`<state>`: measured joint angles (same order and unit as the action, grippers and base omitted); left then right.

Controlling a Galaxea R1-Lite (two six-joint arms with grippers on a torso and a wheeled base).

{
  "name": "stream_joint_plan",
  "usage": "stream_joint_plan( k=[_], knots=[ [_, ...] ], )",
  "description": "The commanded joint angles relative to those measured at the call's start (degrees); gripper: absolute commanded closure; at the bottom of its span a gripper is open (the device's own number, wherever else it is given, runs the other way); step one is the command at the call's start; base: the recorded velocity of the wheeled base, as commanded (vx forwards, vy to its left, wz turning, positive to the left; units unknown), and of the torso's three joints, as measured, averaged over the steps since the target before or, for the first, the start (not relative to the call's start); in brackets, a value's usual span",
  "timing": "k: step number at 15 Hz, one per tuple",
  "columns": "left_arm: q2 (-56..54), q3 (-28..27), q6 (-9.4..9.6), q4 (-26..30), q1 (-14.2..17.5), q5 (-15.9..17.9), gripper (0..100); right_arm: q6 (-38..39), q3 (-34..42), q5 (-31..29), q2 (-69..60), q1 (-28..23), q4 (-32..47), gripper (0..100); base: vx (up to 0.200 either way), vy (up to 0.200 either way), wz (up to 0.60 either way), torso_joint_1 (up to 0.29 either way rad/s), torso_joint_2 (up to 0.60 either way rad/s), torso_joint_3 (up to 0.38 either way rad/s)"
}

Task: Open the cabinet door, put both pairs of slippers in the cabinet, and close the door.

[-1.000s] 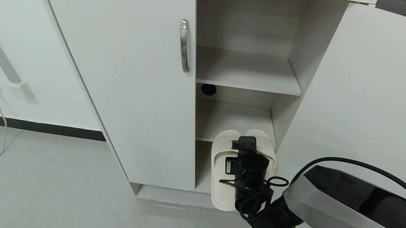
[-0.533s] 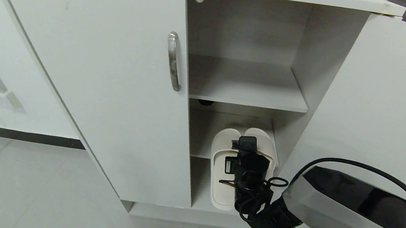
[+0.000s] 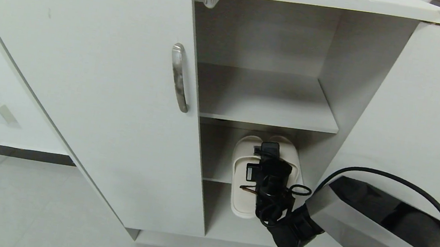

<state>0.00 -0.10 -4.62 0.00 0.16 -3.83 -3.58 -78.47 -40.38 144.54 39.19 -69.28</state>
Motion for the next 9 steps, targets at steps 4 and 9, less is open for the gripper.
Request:
stream_joint_plan(
  k=[4, 9],
  knots=[
    [0.09, 0.01, -0.04, -0.09, 0.02, -0.04, 100, 0.86, -8.28, 1.62, 1.71, -1.31, 7.84, 100, 0.0, 0.0, 0.0, 0.0, 0.0, 0.0],
    [0.09, 0.01, -0.13, -0.09, 0.02, -0.22, 100, 0.95, -17.33, 6.1, 4.78, -2.45, 14.17, 100, 0.0, 0.0, 0.0, 0.0, 0.0, 0.0]
  ],
)
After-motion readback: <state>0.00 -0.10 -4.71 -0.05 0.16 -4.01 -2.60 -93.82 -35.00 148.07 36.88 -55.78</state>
